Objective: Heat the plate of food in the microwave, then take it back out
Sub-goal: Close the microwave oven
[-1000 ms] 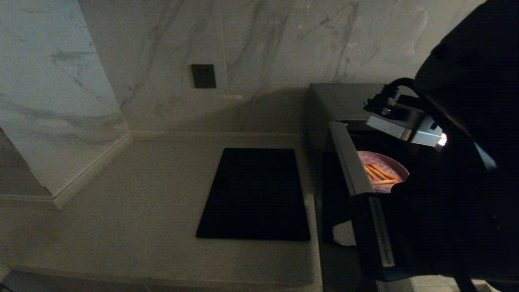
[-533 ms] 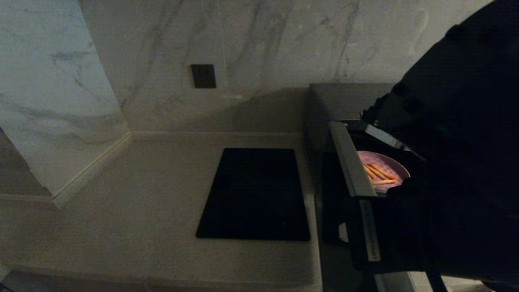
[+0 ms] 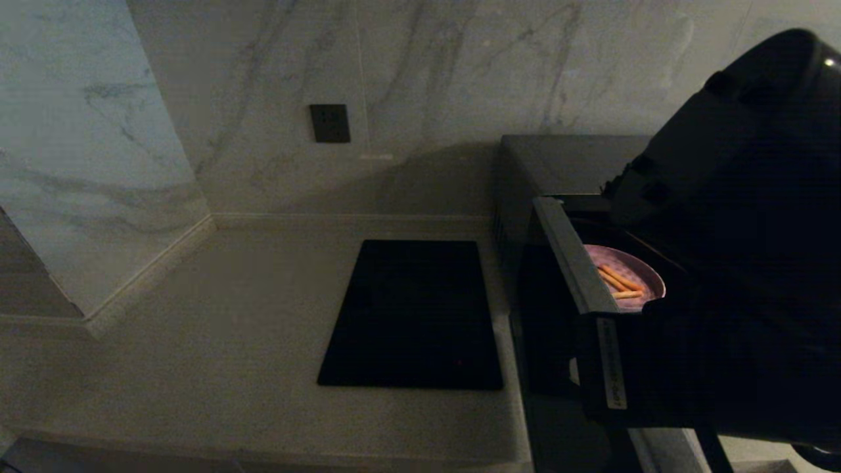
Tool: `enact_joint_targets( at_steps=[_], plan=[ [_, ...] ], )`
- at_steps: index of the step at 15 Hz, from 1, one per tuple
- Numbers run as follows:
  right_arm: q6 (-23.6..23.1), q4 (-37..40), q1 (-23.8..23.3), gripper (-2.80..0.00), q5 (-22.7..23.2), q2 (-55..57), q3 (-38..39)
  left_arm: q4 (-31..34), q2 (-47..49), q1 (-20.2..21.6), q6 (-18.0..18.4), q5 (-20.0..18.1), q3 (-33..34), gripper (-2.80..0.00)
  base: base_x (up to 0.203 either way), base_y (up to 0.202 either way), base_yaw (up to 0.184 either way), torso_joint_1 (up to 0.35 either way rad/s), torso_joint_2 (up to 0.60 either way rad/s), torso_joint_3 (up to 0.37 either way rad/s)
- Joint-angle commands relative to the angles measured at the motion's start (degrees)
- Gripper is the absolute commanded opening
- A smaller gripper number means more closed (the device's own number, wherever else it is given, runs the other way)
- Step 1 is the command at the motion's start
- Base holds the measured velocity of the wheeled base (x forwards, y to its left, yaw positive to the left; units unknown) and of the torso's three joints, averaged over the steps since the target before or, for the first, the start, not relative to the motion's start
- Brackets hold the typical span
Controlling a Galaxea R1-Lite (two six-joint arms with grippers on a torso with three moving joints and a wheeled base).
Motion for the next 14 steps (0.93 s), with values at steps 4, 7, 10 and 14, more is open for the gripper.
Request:
enact_joint_targets(
  at_steps=[4, 7, 10, 14],
  plan=[
    [2.06, 2.14, -1.41, -2.8, -2.56, -0.32, 0.66, -0.02, 0.09, 0.0, -0.04, 0.03, 0.0, -2.8, 0.0, 0.0, 0.0, 0.0, 0.0, 0.0],
    [2.81, 2.98, -3.49, -2.8, -3.09, -0.74, 1.71, -0.02, 0.02, 0.0, -0.04, 0.03, 0.0, -2.8, 0.0, 0.0, 0.0, 0.0, 0.0, 0.0],
    [2.9, 2.98, -5.22, -2.8, -3.09, -1.59, 2.49, -0.02, 0.0, 0.0, -0.04, 0.03, 0.0, -2.8, 0.0, 0.0, 0.0, 0.0, 0.0, 0.0],
    [2.9, 2.97, -8.36, -2.8, -3.25, -2.46, 3.19, -0.02, 0.01, 0.0, -0.04, 0.03, 0.0, -2.8, 0.0, 0.0, 0.0, 0.0, 0.0, 0.0]
  ],
)
